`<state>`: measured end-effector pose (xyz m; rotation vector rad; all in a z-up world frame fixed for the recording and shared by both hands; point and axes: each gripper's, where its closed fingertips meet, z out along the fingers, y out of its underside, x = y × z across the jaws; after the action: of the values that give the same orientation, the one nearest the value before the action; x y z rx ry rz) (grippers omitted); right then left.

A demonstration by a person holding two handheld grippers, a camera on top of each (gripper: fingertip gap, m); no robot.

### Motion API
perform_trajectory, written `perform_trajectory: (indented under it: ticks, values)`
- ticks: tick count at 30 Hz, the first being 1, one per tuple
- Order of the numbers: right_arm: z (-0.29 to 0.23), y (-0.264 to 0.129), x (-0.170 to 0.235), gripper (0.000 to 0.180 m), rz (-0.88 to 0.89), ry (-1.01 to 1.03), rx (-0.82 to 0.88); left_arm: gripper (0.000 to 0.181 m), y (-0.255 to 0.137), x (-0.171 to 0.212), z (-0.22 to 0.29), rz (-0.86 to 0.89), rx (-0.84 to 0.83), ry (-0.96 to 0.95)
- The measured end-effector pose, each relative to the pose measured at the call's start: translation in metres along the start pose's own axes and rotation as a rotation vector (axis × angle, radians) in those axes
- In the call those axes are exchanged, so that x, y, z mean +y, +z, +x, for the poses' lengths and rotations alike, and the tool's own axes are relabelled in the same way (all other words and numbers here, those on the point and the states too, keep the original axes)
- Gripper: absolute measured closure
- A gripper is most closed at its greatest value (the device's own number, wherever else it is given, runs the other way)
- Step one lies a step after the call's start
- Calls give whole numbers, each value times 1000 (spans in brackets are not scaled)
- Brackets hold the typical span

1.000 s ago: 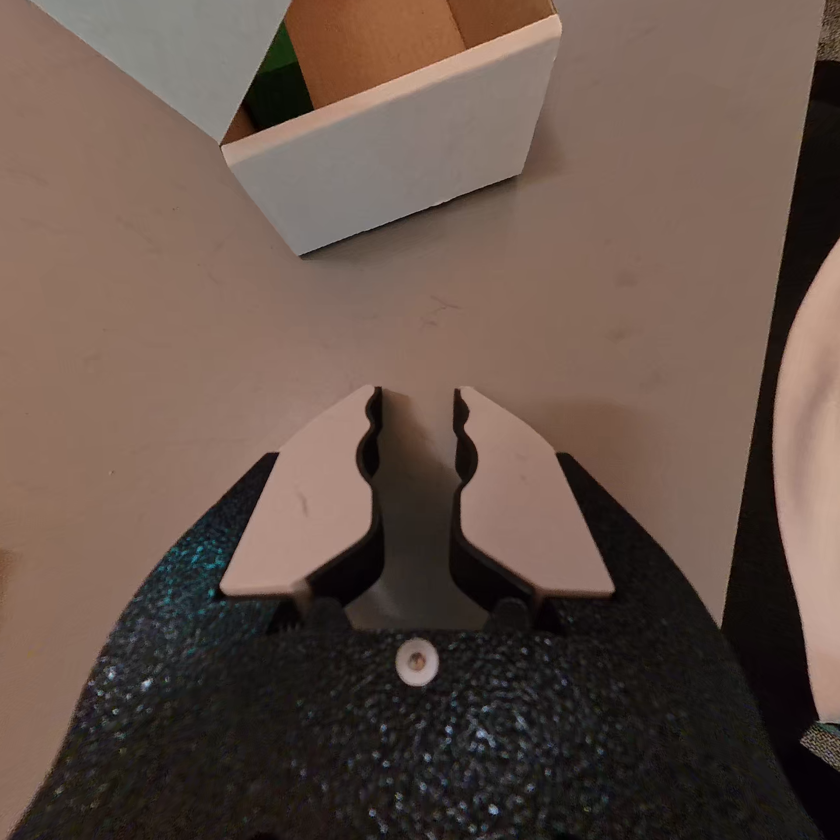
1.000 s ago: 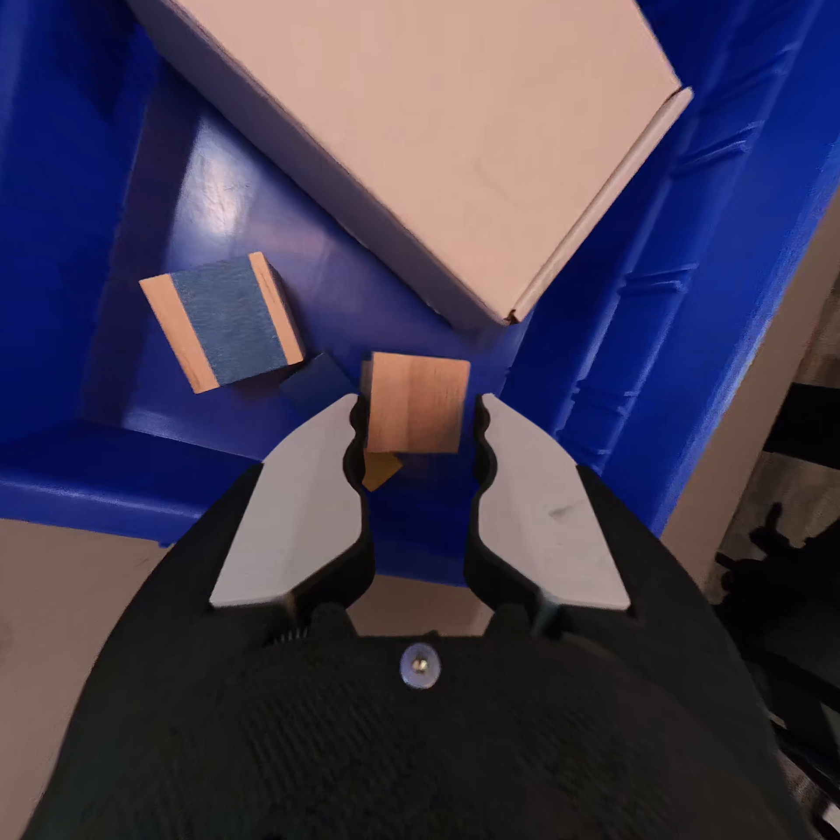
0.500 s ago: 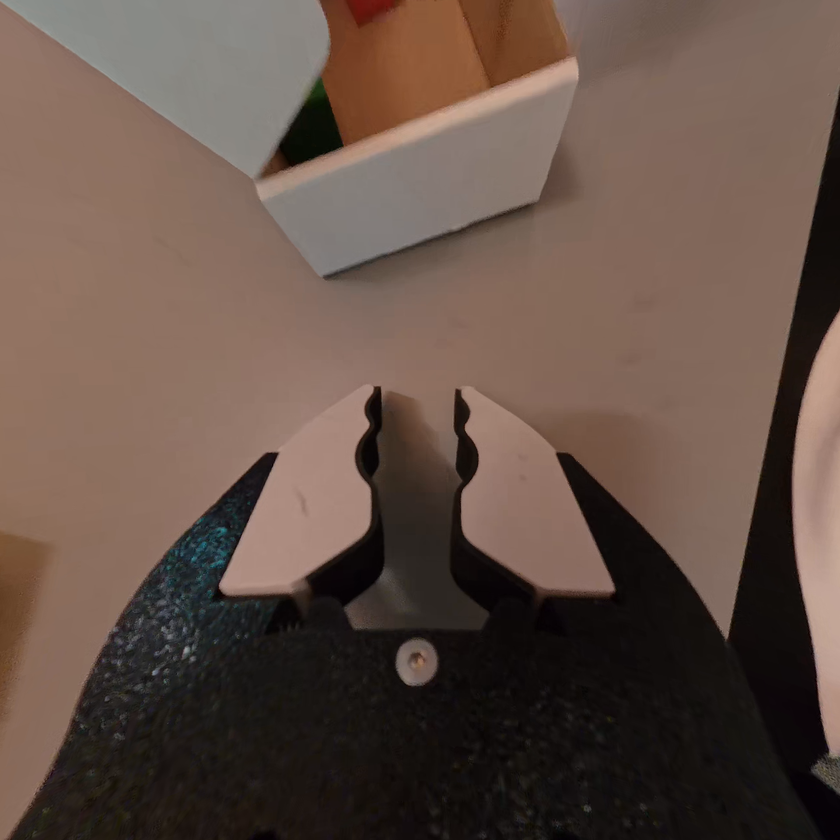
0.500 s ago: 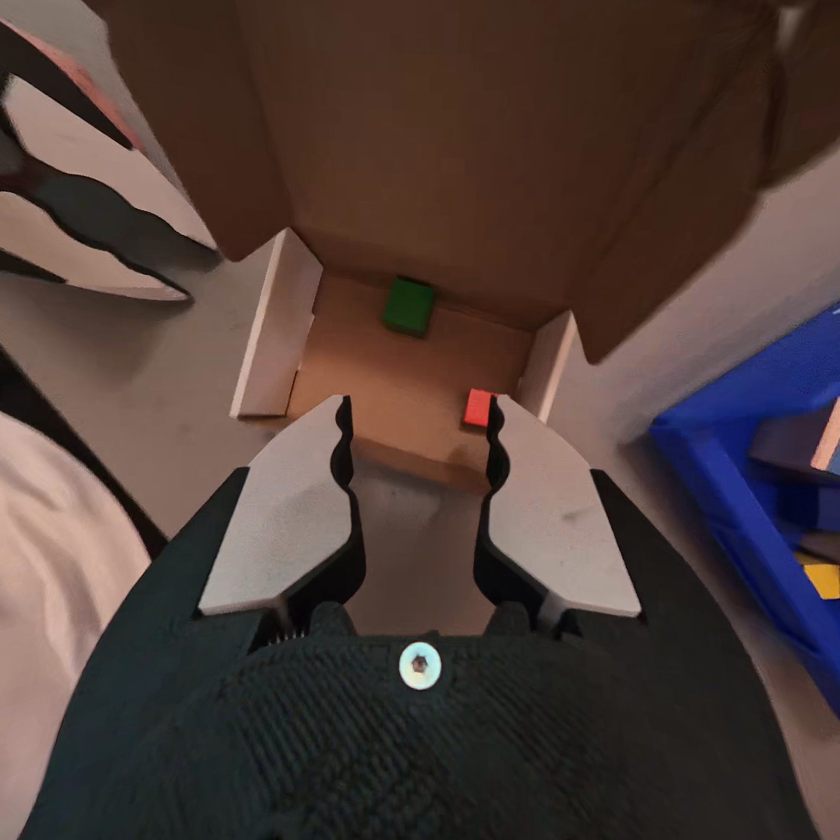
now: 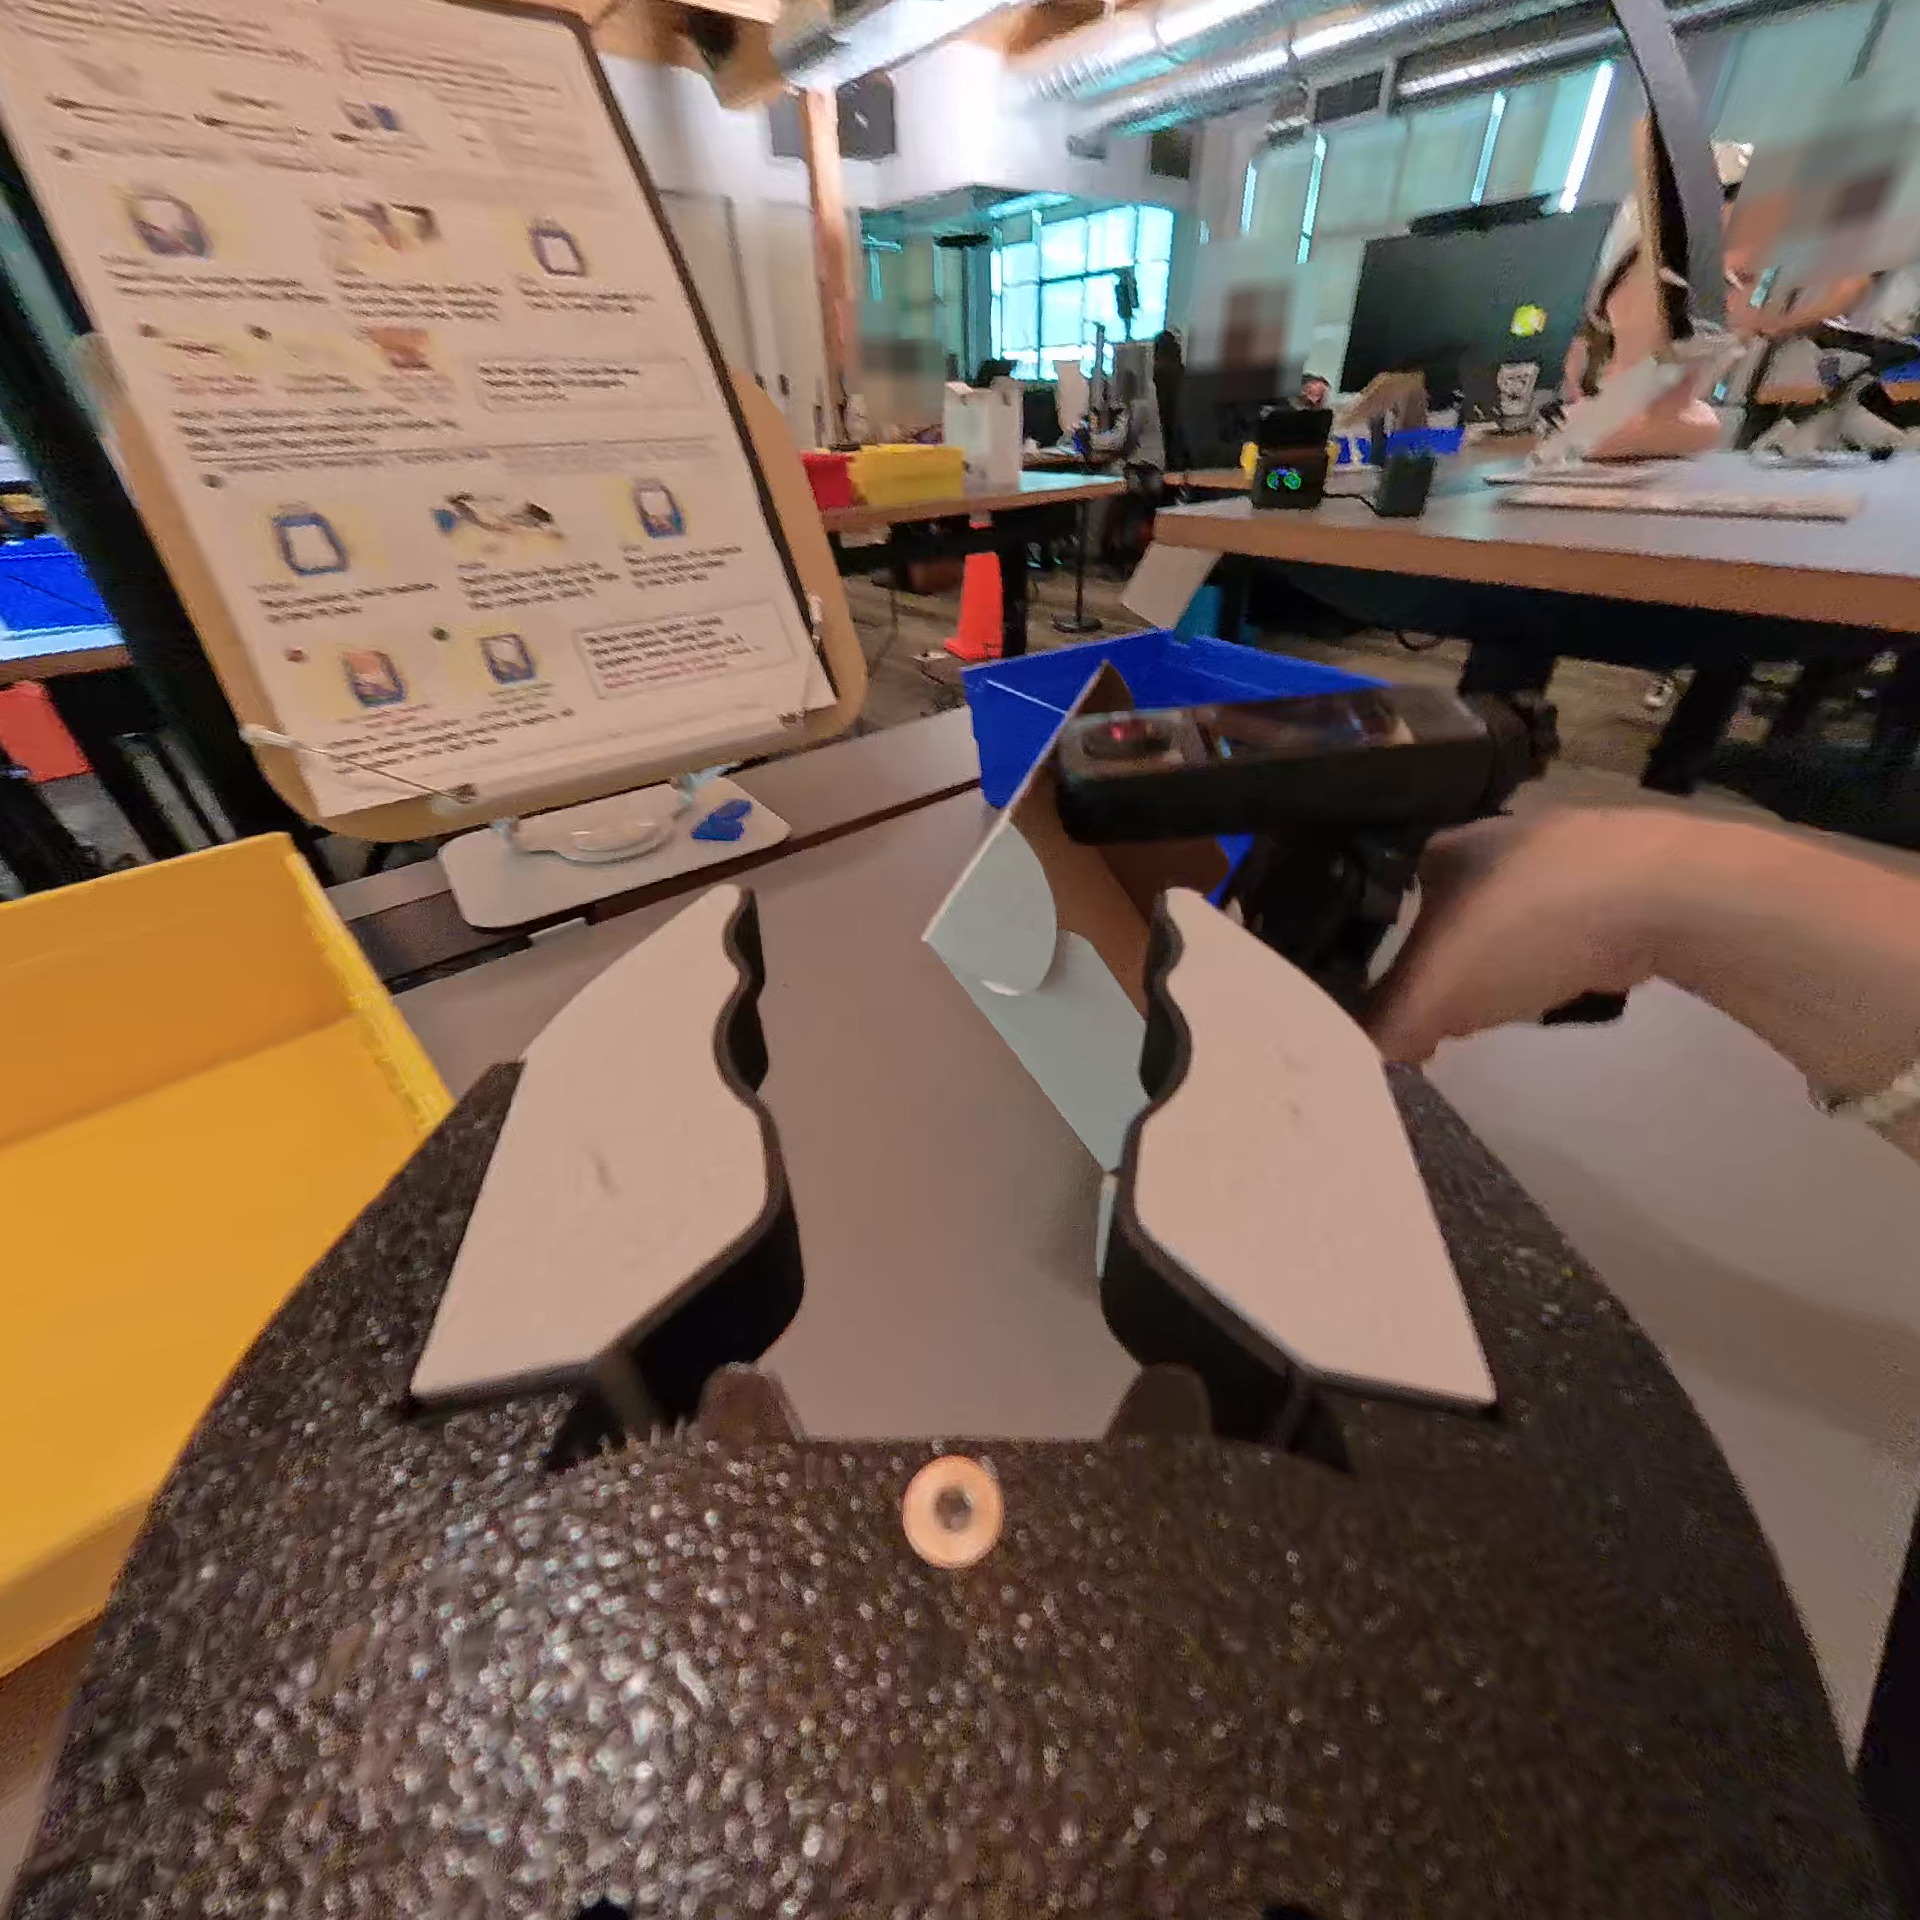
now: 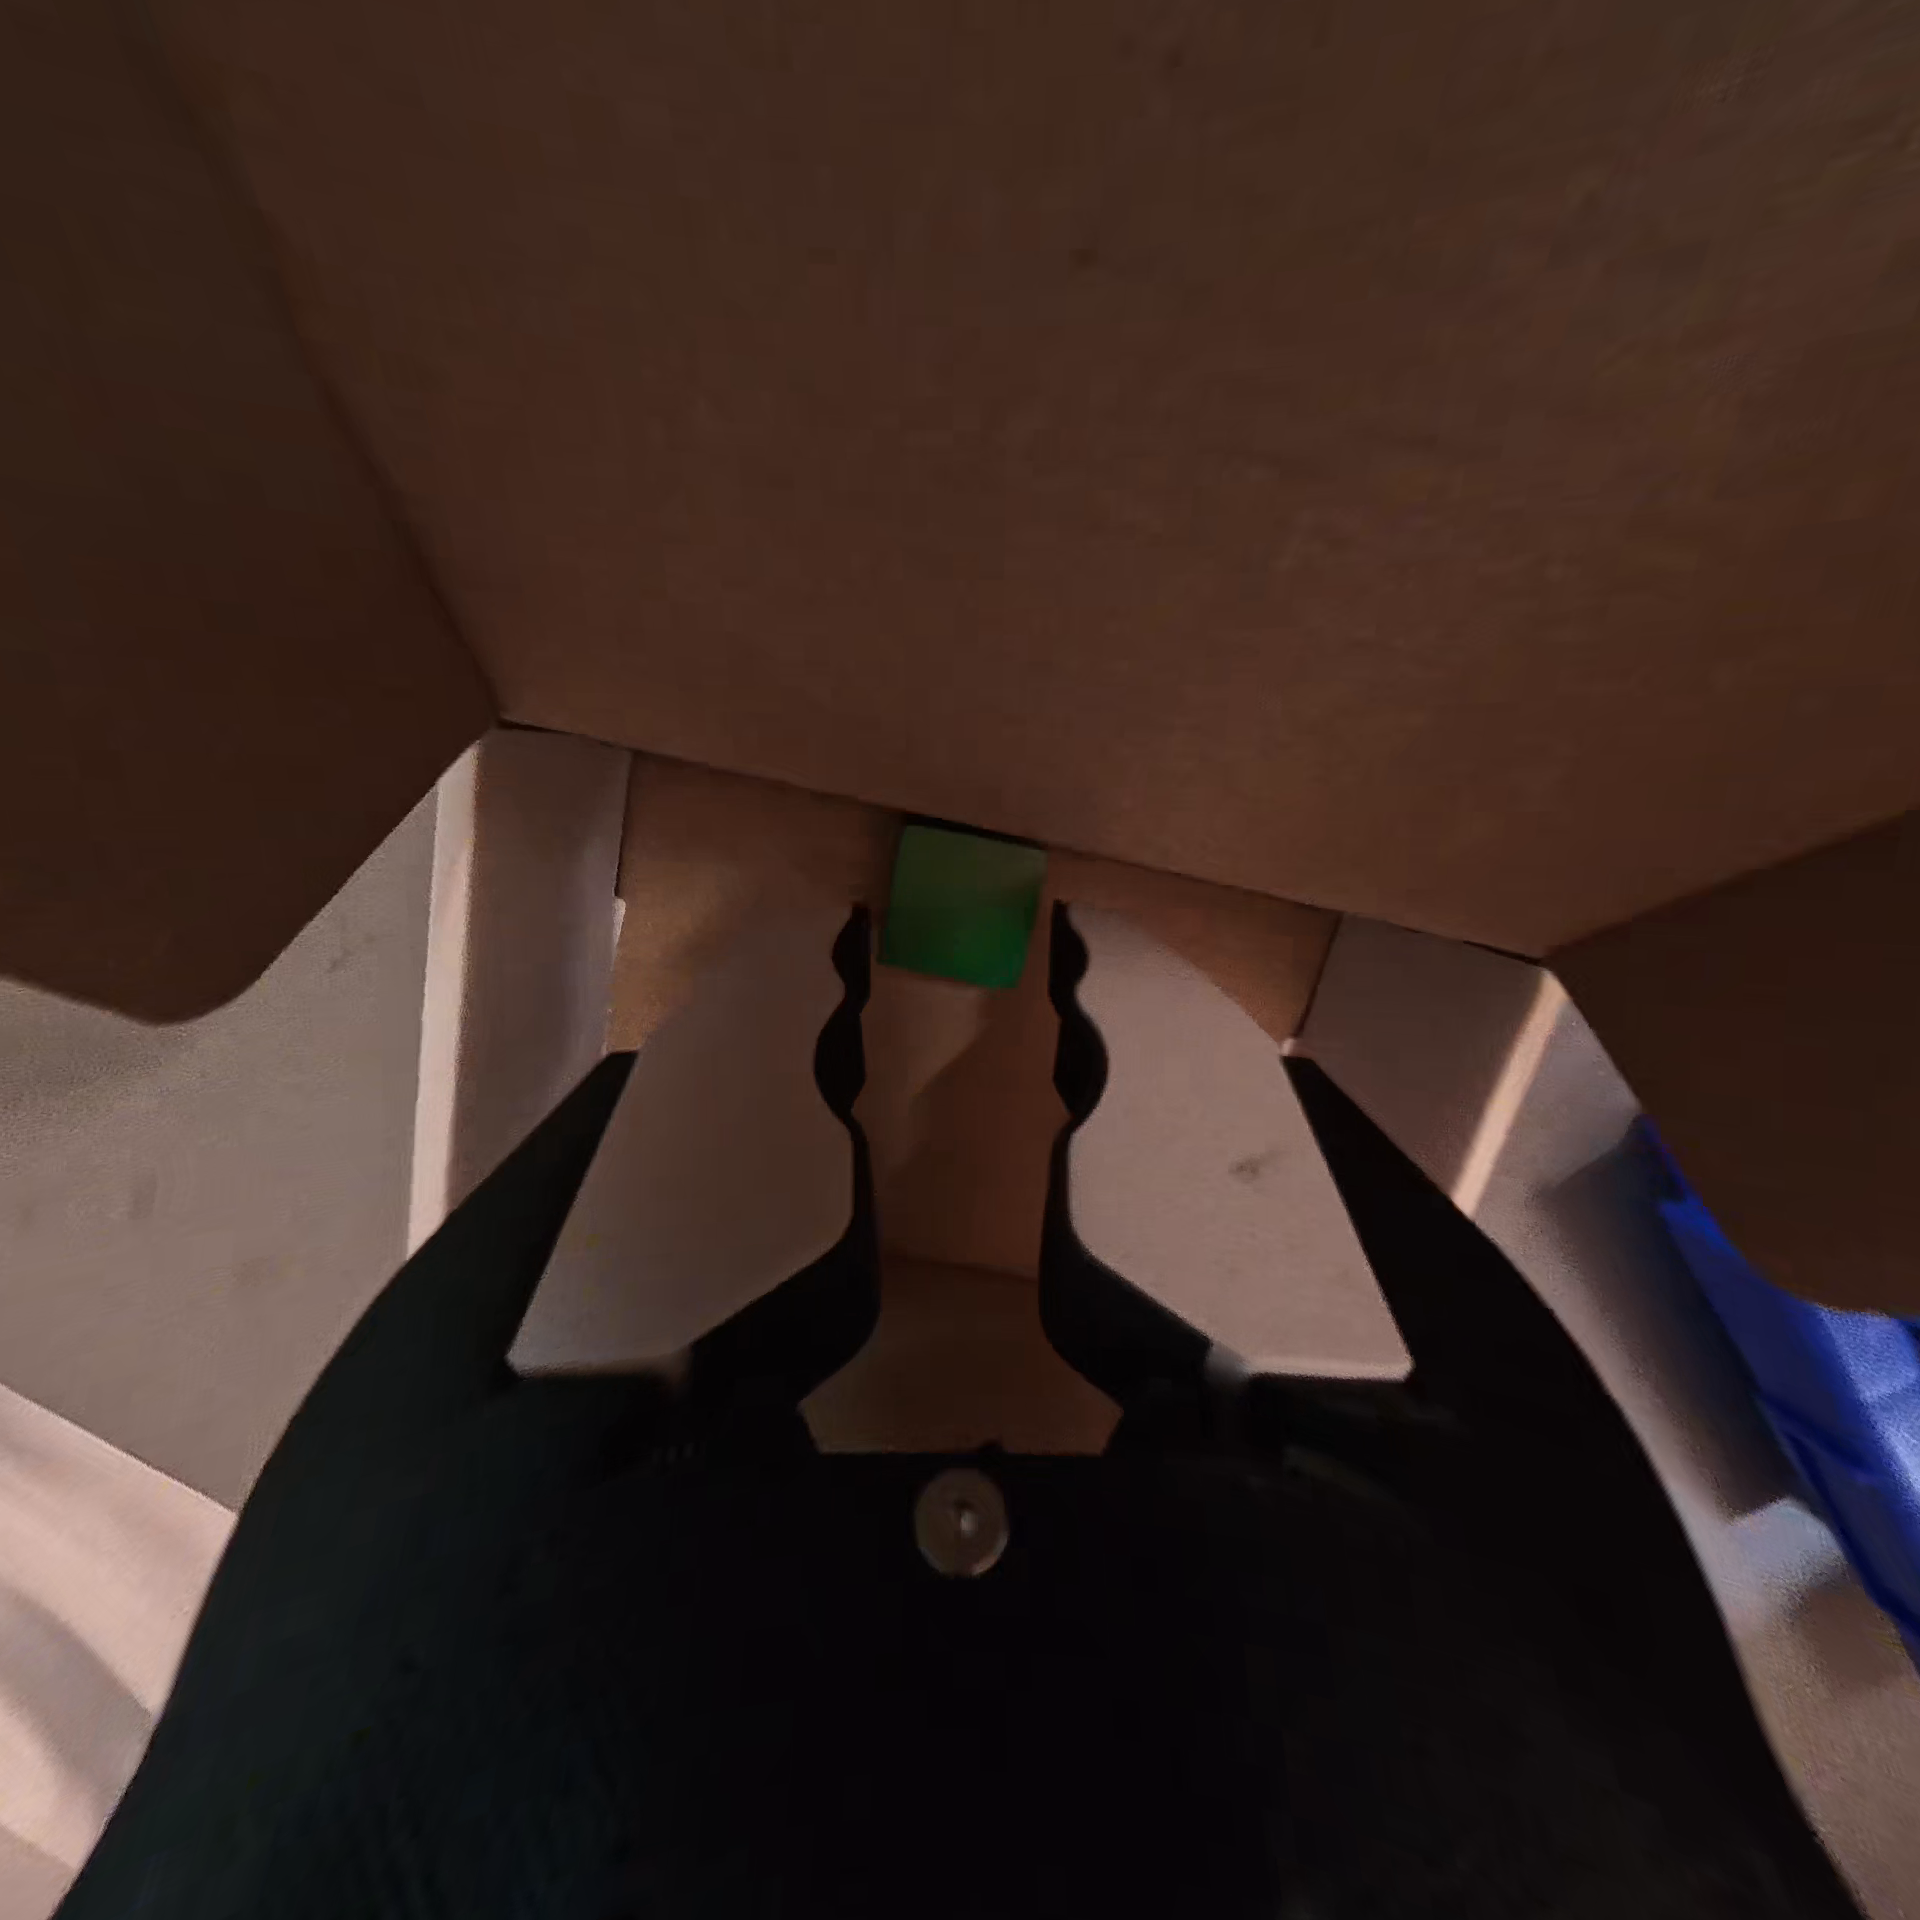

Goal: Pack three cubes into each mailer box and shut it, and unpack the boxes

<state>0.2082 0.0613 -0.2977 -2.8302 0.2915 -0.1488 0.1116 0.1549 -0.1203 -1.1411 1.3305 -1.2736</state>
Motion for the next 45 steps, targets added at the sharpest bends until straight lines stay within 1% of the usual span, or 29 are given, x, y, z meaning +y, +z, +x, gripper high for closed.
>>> perform_trajectory:
  ticks: [1, 4, 6, 8, 11, 13, 15, 17, 19, 20, 23, 26, 32, 33, 34, 36, 39, 40, 41, 43, 45]
  values:
    - [-1, 3, 1, 150, -4, -5, -6, 111, -2, -3, -3, 6, -15, -7]
    - [-1, 4, -2, 150, 25, -14, -4, 111, -5, -6, -8, 10, -31, -17]
    - [-4, -3, 1, 151, 29, -30, -27, 111, -6, -4, -11, 3, -32, -17]
    - [-12, -21, 2, 151, 62, -61, -68, 111, -7, -3, -14, -4, -35, -23]
    - [-13, -64, 13, 151, 123, -90, -116, 112, -10, -3, -20, -5, -38, -27]
    - [13, -94, 25, 151, 166, -49, -68, 114, -12, -2, -24, -9, -42, -25]
    - [69, -119, 36, 151, 210, 65, 79, 116, -12, 0, -26, -18, -30, -28]
    - [131, -129, 49, 151, 239, 218, 192, 116, -12, 3, -30, -29, -35, -40]
    - [174, -121, 60, 151, 243, 358, 200, 117, -12, 4, -29, -37, -21, -44]
    - [185, -112, 64, 151, 232, 394, 180, 117, -11, 5, -28, -43, -18, -43]
    - [200, -86, 68, 151, 206, 404, 155, 117, -9, 9, -25, -66, -10, -20]
    - [196, -64, 64, 151, 184, 418, 100, 117, -6, 17, -21, -107, 2, 10]
    - [187, -36, 56, 150, 151, 396, 70, 117, 0, 30, -12, -169, 33, 54]
    - [187, -37, 57, 138, 149, 393, 88, 117, 0, 32, -11, -176, 37, 58]
    - [186, -40, 56, 130, 161, 389, 111, 117, 0, 33, -10, -185, 39, 63]
    - [177, -53, 55, 130, 207, 378, 144, 116, 1, 36, -11, -197, 36, 73]
    - [136, -80, 57, 131, 251, 256, 159, 116, 1, 39, -14, -206, 31, 71]
    - [121, -90, 57, 132, 266, 183, 185, 117, 1, 40, -15, -207, 32, 65]
    - [102, -97, 54, 133, 282, 62, 194, 117, 1, 41, -15, -209, 36, 57]
    - [59, -104, 46, 133, 301, -338, 181, 117, 2, 42, -15, -211, 46, 42]
    - [27, -99, 44, 129, 267, -753, 182, 117, 3, 42, -13, -211, 56, 32]
